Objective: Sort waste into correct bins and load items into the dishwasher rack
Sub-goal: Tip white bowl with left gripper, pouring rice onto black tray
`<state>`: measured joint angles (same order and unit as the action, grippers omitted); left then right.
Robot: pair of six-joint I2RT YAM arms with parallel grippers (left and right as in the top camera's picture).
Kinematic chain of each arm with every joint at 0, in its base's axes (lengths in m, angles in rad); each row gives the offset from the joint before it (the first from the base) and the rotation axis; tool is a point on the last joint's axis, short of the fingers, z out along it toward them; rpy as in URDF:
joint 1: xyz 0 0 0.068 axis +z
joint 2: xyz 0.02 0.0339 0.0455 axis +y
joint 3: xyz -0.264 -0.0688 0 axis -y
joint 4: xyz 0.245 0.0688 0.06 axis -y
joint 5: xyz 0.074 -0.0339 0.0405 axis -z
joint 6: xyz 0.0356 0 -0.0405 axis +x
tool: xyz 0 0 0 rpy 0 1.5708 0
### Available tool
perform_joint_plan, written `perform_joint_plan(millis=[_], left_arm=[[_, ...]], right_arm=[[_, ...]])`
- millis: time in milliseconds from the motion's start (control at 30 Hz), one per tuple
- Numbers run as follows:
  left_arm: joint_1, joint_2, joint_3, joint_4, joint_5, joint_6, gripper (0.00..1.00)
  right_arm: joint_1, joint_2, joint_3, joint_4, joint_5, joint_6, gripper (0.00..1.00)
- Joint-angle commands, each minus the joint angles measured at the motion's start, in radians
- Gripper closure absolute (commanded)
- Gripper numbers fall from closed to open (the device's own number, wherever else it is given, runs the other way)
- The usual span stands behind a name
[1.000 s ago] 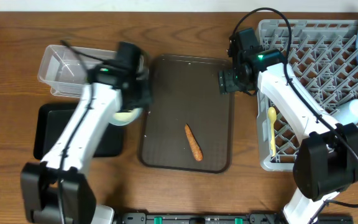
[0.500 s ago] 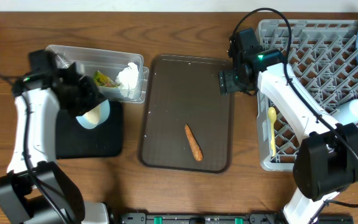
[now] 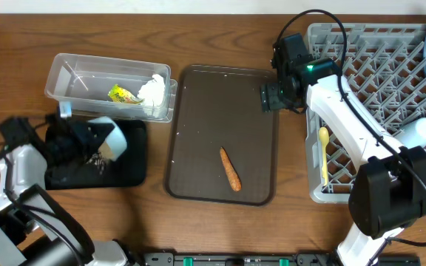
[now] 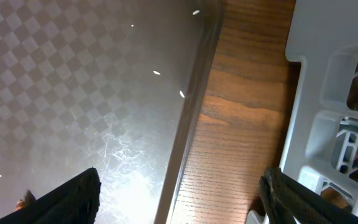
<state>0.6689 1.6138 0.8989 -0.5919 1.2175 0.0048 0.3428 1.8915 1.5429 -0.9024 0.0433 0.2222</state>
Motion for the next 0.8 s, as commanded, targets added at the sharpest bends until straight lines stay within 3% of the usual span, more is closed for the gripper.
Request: perform_joint_plan(millis=[0, 200, 533, 633, 767], left_arm=[[0.048, -0.013, -0.049, 0.019, 0.171, 0.028, 0.94], [0.094, -0.013, -0.060, 0.040, 0.294, -0.023, 0.94], [0.098, -0.013, -0.060, 0.060, 0.355, -0.077, 0.94], [0.098, -0.013, -0.060, 0.060, 0.354, -0.146, 0.94], [0.100, -0.013, -0.060, 0.060, 0.339, -0.377, 0.93]], right_arm=[[-0.003, 0.010, 0.000, -0.002, 0.013, -0.014, 0.19], [-0.003, 0.010, 0.000, -0.001, 0.013, -0.018, 0.19], [-0.004, 0.010, 0.000, -0.003, 0.013, -0.018, 0.19], [-0.004, 0.010, 0.000, -0.007, 0.013, -0.018, 0.19], [-0.004, 0.010, 0.000, -0.005, 0.013, -0.018, 0.19]])
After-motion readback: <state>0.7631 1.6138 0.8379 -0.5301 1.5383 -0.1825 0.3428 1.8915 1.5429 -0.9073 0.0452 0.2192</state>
